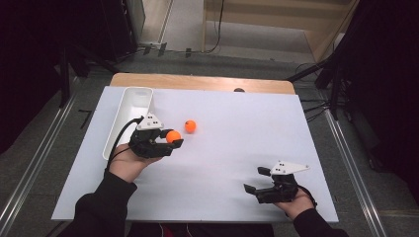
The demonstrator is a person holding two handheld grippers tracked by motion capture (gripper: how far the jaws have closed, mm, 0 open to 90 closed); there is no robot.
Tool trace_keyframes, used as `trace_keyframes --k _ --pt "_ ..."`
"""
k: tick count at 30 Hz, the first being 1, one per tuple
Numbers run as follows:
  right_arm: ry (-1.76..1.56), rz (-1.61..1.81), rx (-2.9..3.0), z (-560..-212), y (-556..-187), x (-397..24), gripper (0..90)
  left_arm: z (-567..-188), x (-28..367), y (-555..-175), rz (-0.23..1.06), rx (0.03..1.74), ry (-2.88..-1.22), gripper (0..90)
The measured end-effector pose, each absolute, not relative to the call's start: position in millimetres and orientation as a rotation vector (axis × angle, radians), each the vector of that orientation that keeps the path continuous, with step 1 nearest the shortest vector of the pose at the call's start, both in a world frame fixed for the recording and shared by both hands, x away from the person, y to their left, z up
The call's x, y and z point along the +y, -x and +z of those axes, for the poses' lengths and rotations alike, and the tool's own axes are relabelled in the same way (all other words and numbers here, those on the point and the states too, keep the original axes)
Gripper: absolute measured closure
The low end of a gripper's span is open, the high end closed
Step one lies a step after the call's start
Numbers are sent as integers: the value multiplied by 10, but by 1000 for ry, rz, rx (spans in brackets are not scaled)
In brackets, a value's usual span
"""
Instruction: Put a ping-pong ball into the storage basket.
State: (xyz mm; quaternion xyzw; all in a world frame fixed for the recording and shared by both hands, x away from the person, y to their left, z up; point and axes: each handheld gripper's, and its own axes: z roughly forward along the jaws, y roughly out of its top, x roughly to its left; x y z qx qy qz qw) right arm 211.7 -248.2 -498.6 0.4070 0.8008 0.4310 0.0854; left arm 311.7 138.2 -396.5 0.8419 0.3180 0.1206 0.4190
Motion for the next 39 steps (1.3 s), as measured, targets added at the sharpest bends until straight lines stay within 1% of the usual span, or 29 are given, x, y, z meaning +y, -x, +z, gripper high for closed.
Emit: trace_keyframes --k 39 --pt "-1243 1296 2385 -4984 -2096 -2502 137 -3859 1718 -3252 379 905 -2059 507"
